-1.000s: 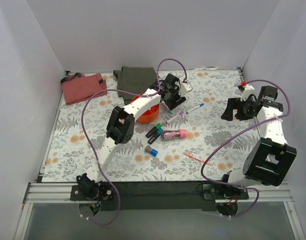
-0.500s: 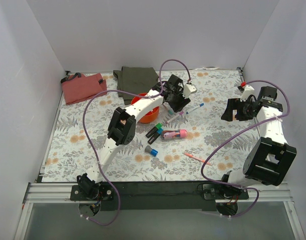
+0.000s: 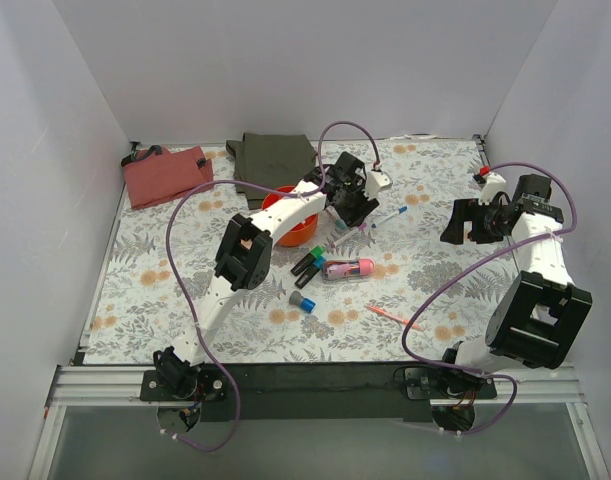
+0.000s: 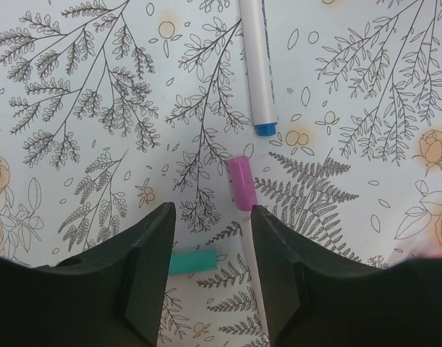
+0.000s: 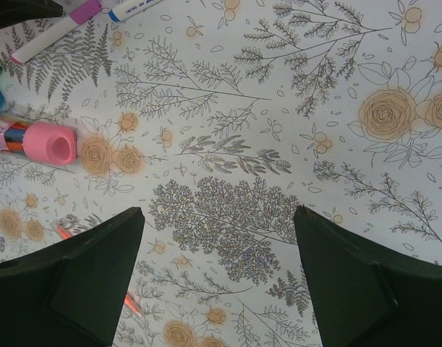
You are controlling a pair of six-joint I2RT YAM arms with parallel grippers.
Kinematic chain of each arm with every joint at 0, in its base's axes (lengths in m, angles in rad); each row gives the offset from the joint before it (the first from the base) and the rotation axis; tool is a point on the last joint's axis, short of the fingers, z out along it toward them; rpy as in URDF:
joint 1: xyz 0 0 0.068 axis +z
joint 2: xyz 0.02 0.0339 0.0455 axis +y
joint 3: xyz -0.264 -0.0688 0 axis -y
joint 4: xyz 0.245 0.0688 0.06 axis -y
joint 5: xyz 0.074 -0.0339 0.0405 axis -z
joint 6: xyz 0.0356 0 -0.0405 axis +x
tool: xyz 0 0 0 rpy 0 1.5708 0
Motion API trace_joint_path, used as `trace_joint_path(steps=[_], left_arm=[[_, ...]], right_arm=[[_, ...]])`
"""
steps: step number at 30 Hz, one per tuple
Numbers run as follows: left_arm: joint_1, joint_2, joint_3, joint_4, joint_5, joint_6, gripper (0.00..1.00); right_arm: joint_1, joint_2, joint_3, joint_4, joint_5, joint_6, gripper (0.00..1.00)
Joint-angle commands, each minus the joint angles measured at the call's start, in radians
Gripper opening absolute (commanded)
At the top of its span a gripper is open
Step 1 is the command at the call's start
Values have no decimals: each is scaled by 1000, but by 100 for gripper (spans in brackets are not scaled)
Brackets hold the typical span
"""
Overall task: Sort the stationery into containers
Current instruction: Pick up the pen from the center of the board.
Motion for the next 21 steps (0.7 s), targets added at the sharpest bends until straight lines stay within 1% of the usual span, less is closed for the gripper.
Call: trace_joint_path(steps=[1, 10, 14, 18, 21], left_arm=[[-9, -20, -9, 12, 28, -11, 46], [-12, 11, -17, 12, 31, -8, 45], [-17, 26, -17, 20, 31, -8, 41], [-23, 38, -18, 24, 16, -11, 34], [-27, 40, -34, 30, -1, -7, 34]], right_arm=[[-6, 11, -2, 8, -4, 0, 93], [-7, 24, -2, 5, 2, -8, 94], [-12, 26, -8, 5, 8, -15, 94], [-13, 30, -16, 5, 13, -21, 93], [-15, 37, -17, 5, 13, -21, 93]])
